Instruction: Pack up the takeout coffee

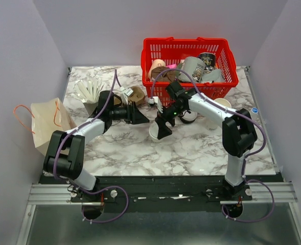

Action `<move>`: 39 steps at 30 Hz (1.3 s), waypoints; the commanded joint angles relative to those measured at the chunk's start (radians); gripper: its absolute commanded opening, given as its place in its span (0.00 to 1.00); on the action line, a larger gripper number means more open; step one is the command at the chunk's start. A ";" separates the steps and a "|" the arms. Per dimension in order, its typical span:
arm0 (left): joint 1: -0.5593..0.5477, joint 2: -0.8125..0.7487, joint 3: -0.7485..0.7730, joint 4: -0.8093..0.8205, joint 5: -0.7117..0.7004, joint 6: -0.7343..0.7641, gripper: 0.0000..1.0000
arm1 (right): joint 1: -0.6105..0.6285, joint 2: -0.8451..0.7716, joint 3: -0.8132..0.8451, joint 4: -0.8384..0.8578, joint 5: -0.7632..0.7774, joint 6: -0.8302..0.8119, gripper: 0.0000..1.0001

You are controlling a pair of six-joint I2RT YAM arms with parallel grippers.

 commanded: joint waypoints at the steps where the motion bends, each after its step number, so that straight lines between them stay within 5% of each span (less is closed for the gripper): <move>1: -0.023 0.038 0.035 0.048 0.072 -0.007 0.68 | -0.012 0.051 0.017 -0.036 0.113 -0.009 1.00; 17: -0.095 0.210 0.093 -0.053 -0.058 0.062 0.65 | -0.027 0.074 0.097 -0.070 0.065 0.030 1.00; 31: -0.100 0.265 0.168 -0.157 -0.077 0.128 0.62 | -0.087 -0.200 -0.089 0.079 -0.091 -0.105 1.00; 39: -0.098 0.208 0.105 0.161 0.041 -0.076 0.67 | -0.084 -0.230 -0.152 0.158 -0.053 -0.279 1.00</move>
